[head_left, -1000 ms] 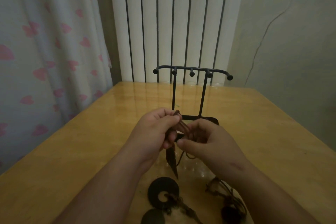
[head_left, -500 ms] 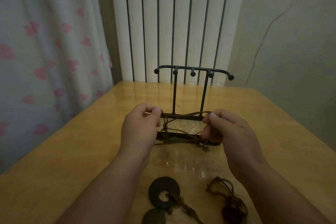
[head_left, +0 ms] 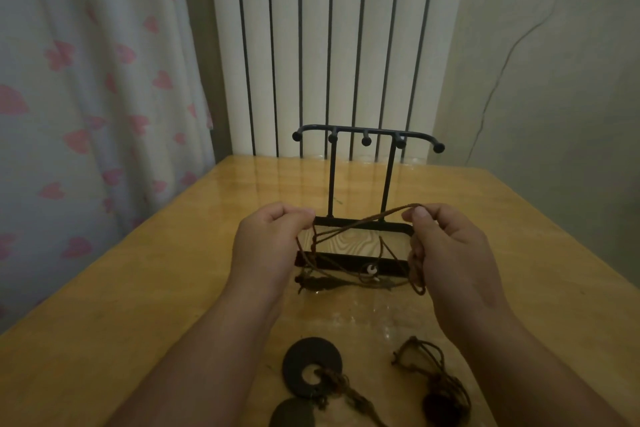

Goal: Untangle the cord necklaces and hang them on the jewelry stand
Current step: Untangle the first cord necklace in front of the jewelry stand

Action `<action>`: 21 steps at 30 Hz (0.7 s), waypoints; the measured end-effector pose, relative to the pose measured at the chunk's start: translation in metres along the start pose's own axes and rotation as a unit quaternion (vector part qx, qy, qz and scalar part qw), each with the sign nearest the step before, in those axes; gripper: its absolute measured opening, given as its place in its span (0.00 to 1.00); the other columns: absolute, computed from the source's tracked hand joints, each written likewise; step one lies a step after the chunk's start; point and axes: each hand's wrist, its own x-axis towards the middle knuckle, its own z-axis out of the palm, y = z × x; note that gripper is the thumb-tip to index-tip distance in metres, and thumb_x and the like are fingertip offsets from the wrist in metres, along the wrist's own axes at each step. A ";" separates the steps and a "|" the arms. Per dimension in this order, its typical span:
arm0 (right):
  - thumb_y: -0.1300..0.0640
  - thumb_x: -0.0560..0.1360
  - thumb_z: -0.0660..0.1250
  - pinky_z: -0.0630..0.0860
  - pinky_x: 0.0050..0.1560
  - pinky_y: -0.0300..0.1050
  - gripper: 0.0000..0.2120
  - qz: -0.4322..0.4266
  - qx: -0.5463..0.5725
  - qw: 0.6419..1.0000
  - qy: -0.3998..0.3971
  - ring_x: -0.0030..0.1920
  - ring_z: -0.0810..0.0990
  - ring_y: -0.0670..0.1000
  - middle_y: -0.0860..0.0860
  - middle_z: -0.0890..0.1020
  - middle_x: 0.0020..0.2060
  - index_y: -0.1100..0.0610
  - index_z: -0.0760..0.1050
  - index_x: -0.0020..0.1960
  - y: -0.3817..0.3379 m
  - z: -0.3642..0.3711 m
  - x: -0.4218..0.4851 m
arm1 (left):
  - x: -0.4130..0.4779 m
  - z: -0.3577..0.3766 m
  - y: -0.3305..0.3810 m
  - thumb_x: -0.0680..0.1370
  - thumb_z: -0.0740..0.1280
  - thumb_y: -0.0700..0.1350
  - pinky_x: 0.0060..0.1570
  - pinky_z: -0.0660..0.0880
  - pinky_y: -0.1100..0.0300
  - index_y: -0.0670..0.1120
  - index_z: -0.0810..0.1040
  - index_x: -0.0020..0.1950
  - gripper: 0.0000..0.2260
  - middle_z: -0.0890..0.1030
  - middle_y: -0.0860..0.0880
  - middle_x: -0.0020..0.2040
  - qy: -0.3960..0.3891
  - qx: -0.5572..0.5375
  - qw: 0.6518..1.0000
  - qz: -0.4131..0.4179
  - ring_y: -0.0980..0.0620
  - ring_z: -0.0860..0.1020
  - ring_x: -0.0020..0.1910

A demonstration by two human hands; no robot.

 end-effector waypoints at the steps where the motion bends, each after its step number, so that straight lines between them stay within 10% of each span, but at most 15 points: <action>1: 0.54 0.82 0.58 0.70 0.31 0.46 0.10 -0.003 0.004 1.000 0.009 0.29 0.71 0.46 0.47 0.72 0.27 0.51 0.78 0.49 0.000 0.000 0.000 | 0.001 0.000 0.000 0.79 0.66 0.43 0.46 0.74 0.54 0.44 0.81 0.41 0.09 0.81 0.51 0.39 -0.005 -0.009 1.000 -0.011 0.50 0.78 0.46; 14: 0.55 0.83 0.57 0.77 0.31 0.41 0.10 0.011 0.049 0.998 0.033 0.30 0.78 0.47 0.50 0.78 0.30 0.53 0.77 0.51 0.000 -0.001 0.001 | 0.000 0.008 -0.004 0.80 0.61 0.34 0.60 0.77 0.51 0.48 0.78 0.65 0.17 0.82 0.51 0.55 -0.170 0.132 0.973 -0.088 0.53 0.80 0.55; 21: 0.54 0.83 0.58 0.76 0.31 0.41 0.10 0.004 0.025 0.999 0.037 0.29 0.78 0.46 0.49 0.79 0.30 0.52 0.78 0.50 0.003 -0.003 0.003 | -0.011 0.014 -0.015 0.77 0.71 0.53 0.51 0.74 0.65 0.59 0.77 0.65 0.16 0.78 0.60 0.58 -0.307 0.415 0.856 0.043 0.62 0.75 0.53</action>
